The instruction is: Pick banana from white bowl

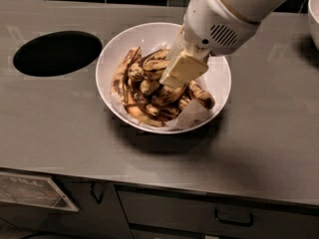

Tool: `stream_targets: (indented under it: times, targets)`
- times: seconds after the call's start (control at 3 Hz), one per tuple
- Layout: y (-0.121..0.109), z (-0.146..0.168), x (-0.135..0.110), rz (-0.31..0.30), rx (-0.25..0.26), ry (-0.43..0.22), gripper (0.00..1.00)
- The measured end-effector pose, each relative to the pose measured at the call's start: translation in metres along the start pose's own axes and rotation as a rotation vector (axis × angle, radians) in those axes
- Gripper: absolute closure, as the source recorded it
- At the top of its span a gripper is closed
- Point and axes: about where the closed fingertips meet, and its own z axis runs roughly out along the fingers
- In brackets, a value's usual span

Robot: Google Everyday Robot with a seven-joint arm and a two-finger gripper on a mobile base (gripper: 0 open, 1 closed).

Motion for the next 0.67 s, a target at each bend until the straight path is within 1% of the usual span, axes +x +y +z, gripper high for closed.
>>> stream_targets:
  times: [0.33, 0.67]
  targets:
    - [-0.001, -0.017, -0.011, -0.027, 0.042, -0.014, 0.59]
    - [-0.003, -0.029, -0.019, -0.042, 0.073, -0.027, 0.58]
